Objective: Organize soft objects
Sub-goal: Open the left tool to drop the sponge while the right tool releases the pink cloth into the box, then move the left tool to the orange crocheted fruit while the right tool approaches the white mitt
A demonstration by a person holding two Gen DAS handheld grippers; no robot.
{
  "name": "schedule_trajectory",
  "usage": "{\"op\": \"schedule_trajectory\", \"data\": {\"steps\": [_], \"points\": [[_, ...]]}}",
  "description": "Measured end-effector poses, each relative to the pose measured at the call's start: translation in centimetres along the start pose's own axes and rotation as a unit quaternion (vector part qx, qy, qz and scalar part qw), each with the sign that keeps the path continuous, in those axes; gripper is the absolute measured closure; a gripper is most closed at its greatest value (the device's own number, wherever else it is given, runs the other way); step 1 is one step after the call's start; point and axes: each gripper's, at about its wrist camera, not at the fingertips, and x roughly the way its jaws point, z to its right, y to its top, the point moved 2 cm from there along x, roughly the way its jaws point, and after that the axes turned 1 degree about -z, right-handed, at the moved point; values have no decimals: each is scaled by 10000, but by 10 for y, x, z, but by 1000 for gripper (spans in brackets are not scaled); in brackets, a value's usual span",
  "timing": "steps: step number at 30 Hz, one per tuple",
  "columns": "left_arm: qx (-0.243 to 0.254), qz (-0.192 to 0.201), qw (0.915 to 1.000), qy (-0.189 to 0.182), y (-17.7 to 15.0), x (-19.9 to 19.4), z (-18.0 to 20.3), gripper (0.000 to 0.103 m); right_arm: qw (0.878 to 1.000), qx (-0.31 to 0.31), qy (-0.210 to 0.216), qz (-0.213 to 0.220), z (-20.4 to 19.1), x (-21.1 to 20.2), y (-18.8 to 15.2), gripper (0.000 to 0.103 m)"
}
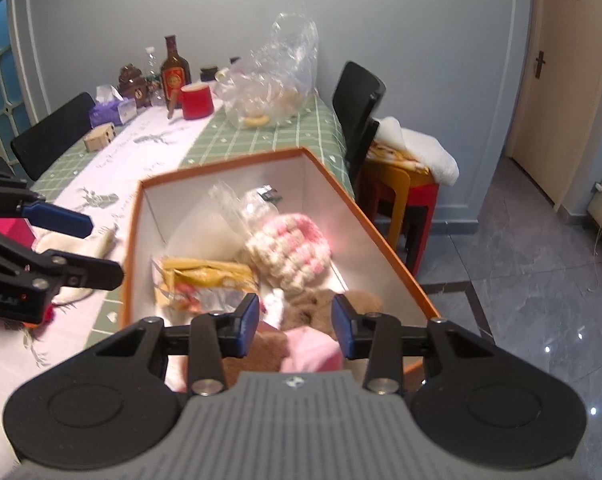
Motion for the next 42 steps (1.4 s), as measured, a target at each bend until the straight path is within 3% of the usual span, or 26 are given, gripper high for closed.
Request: {"op": "schedule_trajectory", "data": {"steps": [14, 21, 24, 30, 37, 42], "points": [[-327, -40, 9974, 640, -66, -38, -76, 27, 9958, -643, 572, 301, -86, -13, 10, 63], [503, -236, 9903, 1277, -116, -17, -77, 21, 9898, -1155, 806, 199, -129, -9, 0, 63], [1036, -150, 9861, 1293, -134, -7, -68, 21, 9879, -1261, 892, 142, -139, -5, -4, 62], [2116, -324, 9684, 1281, -161, 23, -58, 29, 9856, -1440, 886, 2, -147, 3, -13, 60], [2630, -623, 9529, 1378, -172, 41, -67, 41, 9843, -1523, 885, -111, -149, 11, -14, 58], [2850, -787, 9463, 1309, -172, 45, -64, 34, 9830, -1593, 897, -179, -157, 17, -15, 58]]}}
